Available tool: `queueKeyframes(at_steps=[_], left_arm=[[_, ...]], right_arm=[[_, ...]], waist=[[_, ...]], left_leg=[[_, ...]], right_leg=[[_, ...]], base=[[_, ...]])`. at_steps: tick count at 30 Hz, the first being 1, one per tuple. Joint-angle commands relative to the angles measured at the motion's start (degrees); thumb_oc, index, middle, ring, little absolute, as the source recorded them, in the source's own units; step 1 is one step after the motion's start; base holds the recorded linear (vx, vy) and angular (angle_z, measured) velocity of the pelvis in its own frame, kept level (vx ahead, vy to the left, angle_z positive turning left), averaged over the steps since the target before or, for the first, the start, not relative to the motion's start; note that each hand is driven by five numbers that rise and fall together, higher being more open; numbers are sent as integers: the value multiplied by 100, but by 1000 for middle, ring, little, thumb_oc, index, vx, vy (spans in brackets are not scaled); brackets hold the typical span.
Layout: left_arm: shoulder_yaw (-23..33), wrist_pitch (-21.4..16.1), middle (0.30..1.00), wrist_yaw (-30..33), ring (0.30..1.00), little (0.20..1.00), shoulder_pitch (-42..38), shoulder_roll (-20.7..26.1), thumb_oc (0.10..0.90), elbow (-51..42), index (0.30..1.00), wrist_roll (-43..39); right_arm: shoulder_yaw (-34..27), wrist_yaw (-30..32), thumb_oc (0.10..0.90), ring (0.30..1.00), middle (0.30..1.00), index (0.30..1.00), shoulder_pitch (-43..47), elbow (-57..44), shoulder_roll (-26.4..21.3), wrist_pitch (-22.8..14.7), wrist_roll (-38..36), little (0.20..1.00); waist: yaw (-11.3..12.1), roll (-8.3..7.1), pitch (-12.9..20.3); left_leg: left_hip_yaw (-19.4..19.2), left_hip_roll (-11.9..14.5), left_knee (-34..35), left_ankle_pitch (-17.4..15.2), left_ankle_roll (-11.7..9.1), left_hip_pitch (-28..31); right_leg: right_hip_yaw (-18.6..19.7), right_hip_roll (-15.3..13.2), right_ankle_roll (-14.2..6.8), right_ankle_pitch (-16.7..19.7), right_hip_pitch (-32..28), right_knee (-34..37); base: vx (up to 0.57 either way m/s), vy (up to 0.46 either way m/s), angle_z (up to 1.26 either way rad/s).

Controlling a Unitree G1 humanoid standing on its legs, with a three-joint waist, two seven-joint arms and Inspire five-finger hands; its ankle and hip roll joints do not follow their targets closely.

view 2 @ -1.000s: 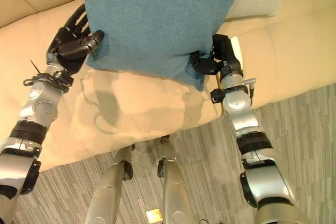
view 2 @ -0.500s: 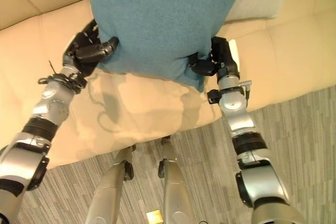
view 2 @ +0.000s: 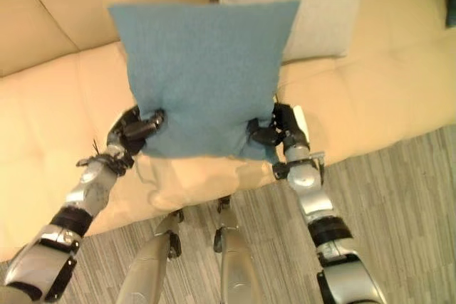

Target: Pick up all the scattered cushions and arrange them neatly on the sofa.

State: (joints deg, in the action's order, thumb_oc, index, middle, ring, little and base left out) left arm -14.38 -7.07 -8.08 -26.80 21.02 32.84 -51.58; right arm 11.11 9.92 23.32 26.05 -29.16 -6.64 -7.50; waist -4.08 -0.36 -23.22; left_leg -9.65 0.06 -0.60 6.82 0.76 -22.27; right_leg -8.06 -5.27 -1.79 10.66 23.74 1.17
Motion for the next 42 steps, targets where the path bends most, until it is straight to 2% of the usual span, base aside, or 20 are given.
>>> queueKeyframes(at_steps=[1, 2, 11, 12, 13, 15, 17, 21, 22, 24, 28, 29, 30, 31, 32, 35, 36, 38, 41, 42], left_arm=[[-425, -508, 300, -407, 300, 300, -120, -637, 400, -1135, 300, 421], [-393, -557, 300, -291, 300, 300, 286, -731, 400, -1404, 300, 589], [-243, -611, 300, -36, 300, 300, 1665, -771, 400, -2417, 300, 651], [-273, -602, 300, -10, 300, 300, 1744, -757, 400, -2512, 300, 663], [-317, -618, 300, -27, 300, 300, 1901, -689, 400, -2666, 300, 725], [-302, -624, 300, -33, 300, 300, 2078, -576, 400, -2830, 300, 859], [-327, -608, 300, -49, 300, 300, 2168, -560, 400, -2897, 300, 869], [-384, -580, 300, -89, 300, 300, 2227, -644, 400, -2829, 300, 856], [-480, -569, 300, -99, 300, 300, 2165, -674, 400, -2787, 300, 876], [-490, -596, 300, -126, 300, 300, 2146, -655, 400, -2764, 300, 935], [-453, -556, 300, -184, 300, 300, 2256, -631, 400, -2762, 300, 998], [-453, -556, 300, -184, 300, 300, 2256, -631, 400, -2762, 300, 998], [-453, -548, 300, -181, 300, 300, 2294, -667, 400, -2766, 300, 1011], [-453, -548, 300, -181, 300, 300, 2294, -667, 400, -2766, 300, 1011], [-474, -549, 300, -158, 300, 300, 2258, -672, 400, -2756, 300, 1028], [-523, -559, 300, -163, 300, 300, 2213, -654, 400, -2740, 300, 1062], [-549, -575, 300, -166, 300, 300, 2209, -624, 400, -2731, 300, 1119], [-567, -569, 300, -172, 300, 300, 2177, -618, 400, -2748, 300, 1121], [-655, -572, 300, -159, 300, 300, 2086, -555, 400, -2796, 300, 1174], [-654, -572, 300, -159, 300, 300, 2086, -553, 400, -2797, 300, 1174]], right_arm=[[279, -372, 400, 300, 300, 300, -11, -1110, 540, -712, 19, 300], [252, -444, 400, 300, 300, 300, -375, -1331, 661, -747, 9, 300], [71, -643, 400, 300, 300, 300, -1565, -2105, 790, -800, -108, 300], [-23, -616, 400, 300, 300, 300, -1738, -2213, 780, -816, -113, 300], [-111, -609, 400, 300, 300, 300, -1924, -2326, 762, -839, -103, 300], [-151, -611, 400, 300, 300, 300, -2061, -2438, 763, -863, -118, 300], [-134, -609, 400, 300, 300, 300, -2158, -2506, 740, -875, -107, 300], [-242, -575, 400, 300, 300, 300, -2347, -2615, 701, -892, -90, 300], [-285, -507, 400, 300, 300, 300, -2355, -2636, 648, -899, -104, 300], [-255, -514, 400, 300, 300, 300, -2328, -2647, 636, -887, -134, 300], [-263, -600, 400, 300, 300, 300, -2393, -2683, 665, -888, -205, 300], [-263, -600, 400, 300, 300, 300, -2393, -2683, 665, -888, -205, 300], [-310, -619, 400, 300, 300, 300, -2403, -2685, 663, -894, -206, 300], [-310, -619, 400, 300, 300, 300, -2403, -2685, 662, -894, -206, 300], [-339, -603, 400, 300, 300, 300, -2434, -2703, 658, -879, -218, 300], [-382, -601, 400, 300, 300, 300, -2468, -2719, 664, -867, -243, 300], [-426, -618, 400, 300, 300, 300, -2512, -2714, 685, -851, -224, 300], [-461, -610, 400, 300, 300, 300, -2522, -2721, 692, -856, -199, 300], [-466, -577, 400, 300, 300, 300, -2486, -2715, 792, -796, -204, 300], [-466, -577, 400, 300, 300, 300, -2484, -2715, 793, -795, -204, 300]], waist=[[84, 47, 805], [128, 76, 896], [267, 148, 1331], [262, 162, 1345], [214, 172, 1401], [244, 190, 1490], [284, 156, 1552], [271, 103, 1607], [204, 43, 1546], [99, -63, 1562], [33, -234, 1572], [33, -234, 1571], [-19, -236, 1636], [-19, -236, 1635], [-65, -243, 1682], [-106, -249, 1726], [-129, -195, 1802], [-132, -182, 1830], [-137, -158, 1859], [-138, -161, 1859]], left_leg=[[263, -96, -558, -742, -123, -50], [328, -70, -380, -666, -135, 228], [754, -67, 30, -455, -151, 1006], [886, -78, 112, -392, -177, 1087], [1066, -97, 203, -326, -233, 1178], [1225, -135, 206, -242, -291, 1164], [1344, -166, 189, -160, -379, 1126], [1528, -200, 19, -66, -512, 944], [1281, -185, -426, -192, -557, 690], [779, -47, -856, -536, -364, 627], [582, 125, -1597, -1122, -264, 715], [582, 125, -1598, -1123, -264, 715], [459, 383, -1436, -1153, -287, 974], [458, 383, -1435, -1153, -287, 975], [296, 623, -1257, -1079, -338, 1139], [199, 813, -1100, -1013, -431, 1294], [158, 839, -683, -989, -499, 1633], [160, 813, -482, -974, -521, 1719], [286, 483, -283, -1051, -394, 1788], [287, 479, -282, -1050, -391, 1787]], right_leg=[[-202, -208, -399, -1080, -337, -528], [-290, -174, -367, -1194, -588, -542], [-603, 0, -286, -1536, -1365, -622], [-526, 80, -255, -1625, -1432, -696], [-235, 247, -234, -1772, -1560, -754], [-45, 411, -197, -1789, -1684, -660], [33, 530, -152, -1795, -1830, -483], [-142, 629, -83, -1855, -2090, -190], [-262, 583, -25, -1838, -2151, -148], [-328, 443, -23, -1691, -2122, -88], [-444, 218, -39, -1500, -2168, -40], [-444, 218, -39, -1500, -2169, -40], [-531, 175, -77, -1449, -2216, 22], [-531, 175, -77, -1449, -2218, 23], [-637, 127, -99, -1420, -2250, 40], [-784, 48, -151, -1378, -2319, 66], [-907, 8, -229, -1352, -2406, 86], [-978, -37, -273, -1342, -2413, 71], [-1045, -333, -426, -1245, -2333, -126], [-1045, -339, -429, -1249, -2329, -132]], base=[[54, -67, 21], [35, -39, 20], [29, -44, 28], [-14, -62, 60], [-27, -84, 79], [-37, -66, 83], [-70, -103, 67], [-82, -112, 69], [-142, -22, 72], [-152, 16, 102], [-75, 44, 35], [5, 101, 47], [11, 84, 54], [39, 170, 59], [28, 86, 40], [71, 176, 27], [95, 193, 40], [72, 260, 56], [65, 351, 68], [28, 337, 38]])
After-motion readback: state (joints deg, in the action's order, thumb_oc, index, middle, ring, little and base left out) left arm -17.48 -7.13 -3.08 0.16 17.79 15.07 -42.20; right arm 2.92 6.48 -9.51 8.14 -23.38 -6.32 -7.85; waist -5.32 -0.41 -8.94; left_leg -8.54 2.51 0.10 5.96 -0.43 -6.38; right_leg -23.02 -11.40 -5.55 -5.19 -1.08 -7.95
